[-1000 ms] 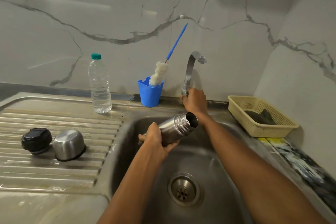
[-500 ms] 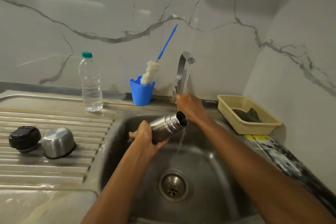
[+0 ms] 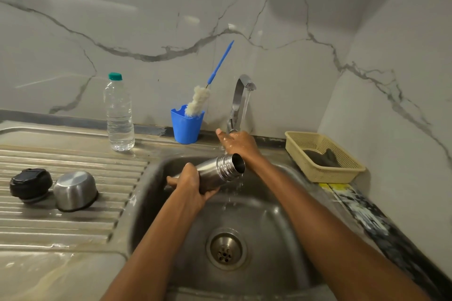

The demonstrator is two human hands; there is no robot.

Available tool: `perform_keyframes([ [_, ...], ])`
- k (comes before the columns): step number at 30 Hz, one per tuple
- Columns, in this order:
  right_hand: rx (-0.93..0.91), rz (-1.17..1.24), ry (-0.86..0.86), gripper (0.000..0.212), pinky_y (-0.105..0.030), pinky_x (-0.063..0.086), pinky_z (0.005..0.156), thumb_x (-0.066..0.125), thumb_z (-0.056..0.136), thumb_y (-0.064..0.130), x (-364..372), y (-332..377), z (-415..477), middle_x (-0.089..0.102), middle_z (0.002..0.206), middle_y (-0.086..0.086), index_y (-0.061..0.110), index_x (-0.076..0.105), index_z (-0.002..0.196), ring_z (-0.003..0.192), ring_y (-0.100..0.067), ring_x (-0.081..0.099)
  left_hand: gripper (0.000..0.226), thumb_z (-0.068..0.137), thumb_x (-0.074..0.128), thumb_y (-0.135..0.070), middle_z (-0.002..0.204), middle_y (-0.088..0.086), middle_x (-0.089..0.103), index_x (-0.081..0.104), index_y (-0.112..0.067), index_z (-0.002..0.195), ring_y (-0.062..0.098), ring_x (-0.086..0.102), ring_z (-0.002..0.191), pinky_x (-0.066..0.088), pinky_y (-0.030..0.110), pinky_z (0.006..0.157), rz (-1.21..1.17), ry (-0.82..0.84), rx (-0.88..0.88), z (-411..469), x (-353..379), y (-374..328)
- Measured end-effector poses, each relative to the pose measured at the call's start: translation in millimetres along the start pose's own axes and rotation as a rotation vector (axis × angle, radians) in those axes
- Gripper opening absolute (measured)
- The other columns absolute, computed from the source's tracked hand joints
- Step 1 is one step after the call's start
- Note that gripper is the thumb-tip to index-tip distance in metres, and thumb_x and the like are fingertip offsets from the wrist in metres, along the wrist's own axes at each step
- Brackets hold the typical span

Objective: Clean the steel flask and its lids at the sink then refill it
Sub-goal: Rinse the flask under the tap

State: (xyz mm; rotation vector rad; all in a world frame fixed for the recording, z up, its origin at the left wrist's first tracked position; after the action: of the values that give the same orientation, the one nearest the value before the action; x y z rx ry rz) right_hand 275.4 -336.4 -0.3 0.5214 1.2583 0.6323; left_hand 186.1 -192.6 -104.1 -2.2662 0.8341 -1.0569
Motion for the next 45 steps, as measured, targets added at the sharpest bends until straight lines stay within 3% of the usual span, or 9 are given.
perform_keyframes([
  [5,0.186,0.29,0.033,0.078,-0.031,0.051,0.071,0.017,0.103,0.065,-31.2,-31.6,-47.4,0.072,0.09,-0.009,0.007,0.069,0.093,0.079,-0.018,0.066,0.073,0.106,0.047,-0.018,0.114,0.014,0.037,0.0,-0.036,0.159,0.031,0.06,0.078,0.057,0.054,0.075,0.075,0.008,0.032,1.4,7.6,4.7],
  [10,0.26,0.751,0.156,0.039,-0.045,0.054,0.098,0.047,0.103,0.045,-23.3,-61.2,-98.9,0.073,0.114,-0.008,0.015,0.069,0.117,0.107,-0.026,0.068,0.065,0.107,0.045,-0.015,0.099,0.018,0.049,0.005,-0.024,0.158,0.038,0.065,0.096,0.057,0.057,0.087,0.038,0.017,-0.045,-2.9,15.2,22.7],
  [13,0.151,0.983,0.264,0.041,-0.046,0.055,0.1,0.071,0.091,0.033,-15.5,-52.4,-107.4,0.072,0.122,-0.008,0.018,0.063,0.128,0.114,-0.027,0.068,0.063,0.105,0.045,-0.022,0.113,0.021,0.061,0.008,-0.029,0.154,0.036,0.069,0.085,0.058,0.055,0.065,0.073,0.016,-0.073,0.4,28.6,33.1],
  [17,0.122,0.676,0.042,0.056,-0.028,0.058,0.088,0.088,0.076,0.02,-23.7,-58.4,-93.3,0.071,0.115,0.003,0.03,0.057,0.121,0.101,-0.008,0.071,0.062,0.102,0.051,-0.017,0.116,0.019,0.048,0.018,-0.023,0.154,0.038,0.065,0.097,0.061,0.056,0.078,0.109,0.031,-0.038,-1.6,55.8,32.7],
  [20,0.167,0.704,-0.11,0.052,-0.025,0.056,0.083,0.088,0.077,0.022,-30.7,-76.3,-82.6,0.07,0.111,0.009,0.034,0.056,0.117,0.101,-0.008,0.068,0.054,0.101,0.048,-0.042,0.124,0.021,0.06,0.039,-0.016,0.148,0.034,0.066,0.101,0.063,0.048,0.071,0.55,0.175,0.052,-3.7,80.5,36.5],
  [25,0.215,0.775,-0.231,0.061,-0.044,0.056,0.097,0.09,0.072,0.031,-41.0,-99.4,-76.1,0.072,0.112,0.008,0.031,0.059,0.124,0.103,-0.012,0.069,0.063,0.107,0.021,-0.049,0.151,0.022,0.044,0.059,-0.009,0.135,0.037,0.039,0.139,0.03,0.049,0.115,1.482,0.121,0.584,8.6,117.5,7.1],
  [33,0.221,0.847,-0.184,0.045,-0.044,0.06,0.09,0.083,0.079,0.04,-38.6,-100.2,-75.8,0.072,0.11,0.005,0.041,0.057,0.115,0.097,-0.016,0.072,0.021,0.099,0.065,-0.029,0.077,-0.004,0.066,0.073,-0.012,0.089,0.002,0.056,0.065,0.039,0.011,0.052,1.064,0.247,0.801,19.0,149.3,-17.9],
  [37,0.23,0.861,-0.16,0.057,-0.027,0.059,0.074,0.082,0.082,0.044,-33.9,-96.7,-75.1,0.071,0.109,0.005,0.03,0.052,0.128,0.092,-0.011,0.072,0.054,0.099,0.058,-0.051,0.069,0.006,0.064,0.062,-0.01,0.063,0.022,0.06,0.07,0.05,0.034,0.072,0.916,0.157,0.78,27.2,135.6,-19.6],
  [45,0.294,0.809,-0.189,0.062,-0.02,0.051,0.067,0.079,0.082,0.052,-28.0,-94.9,-75.2,0.067,0.11,0.003,0.021,0.047,0.125,0.093,-0.009,0.068,0.075,0.097,0.026,-0.077,0.101,0.013,0.078,0.068,-0.018,0.116,0.029,0.075,0.095,0.06,0.04,0.085,0.96,0.633,0.281,11.1,111.3,38.8],
])
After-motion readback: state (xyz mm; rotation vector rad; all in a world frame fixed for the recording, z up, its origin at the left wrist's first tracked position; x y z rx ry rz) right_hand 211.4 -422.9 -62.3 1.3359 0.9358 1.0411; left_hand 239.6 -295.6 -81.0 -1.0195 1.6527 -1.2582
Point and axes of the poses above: each hand's wrist, its own z-axis towards the middle knuckle, its own x-axis out of the palm, y = z × x, the point moved 9 cm from there along z, towards the middle knuckle
